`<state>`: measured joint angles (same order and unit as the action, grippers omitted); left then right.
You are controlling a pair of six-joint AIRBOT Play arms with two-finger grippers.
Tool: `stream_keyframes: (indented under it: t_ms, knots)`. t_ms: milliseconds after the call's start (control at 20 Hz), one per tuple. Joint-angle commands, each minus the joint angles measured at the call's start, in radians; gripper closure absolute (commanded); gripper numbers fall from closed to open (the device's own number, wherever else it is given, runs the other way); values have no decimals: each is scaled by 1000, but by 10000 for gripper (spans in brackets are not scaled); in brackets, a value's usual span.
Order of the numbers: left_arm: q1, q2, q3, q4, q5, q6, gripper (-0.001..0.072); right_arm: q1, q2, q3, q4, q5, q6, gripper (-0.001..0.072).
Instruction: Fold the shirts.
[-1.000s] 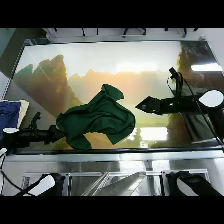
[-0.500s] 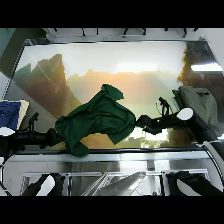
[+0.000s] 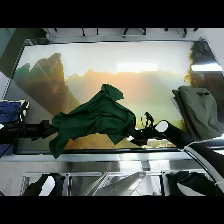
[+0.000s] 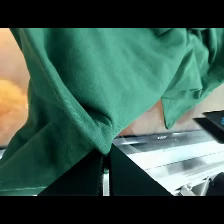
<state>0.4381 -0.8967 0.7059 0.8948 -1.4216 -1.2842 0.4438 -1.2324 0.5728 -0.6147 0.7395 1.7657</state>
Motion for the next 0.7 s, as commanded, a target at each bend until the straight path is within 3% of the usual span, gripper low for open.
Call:
stream_keyframes:
  t_ms: [0, 100, 250, 400, 450, 500, 650]
  knots:
    - [-3, 3, 26, -1, 0, -8, 692, 84, -66, -4, 135, -92, -11, 17]
    - [-3, 3, 26, -5, 19, -8, 692, 114, -94, -4, 221, -113, -70, 125]
    - [-3, 3, 26, -5, 30, -8, 692, 123, -137, -3, 302, -140, -128, 134]
    - [-3, 3, 26, -5, 38, -8, 692, 124, -185, 2, 411, -130, -261, 143]
    - [-3, 3, 26, -6, 38, -8, 692, 123, -194, 3, 438, -131, -313, 323]
    - [-3, 3, 26, -6, 37, -8, 692, 122, -197, 3, 450, -134, -365, 679]
    - [-3, 3, 27, -6, 37, -8, 692, 70, -171, 5, 447, -42, -451, 691]
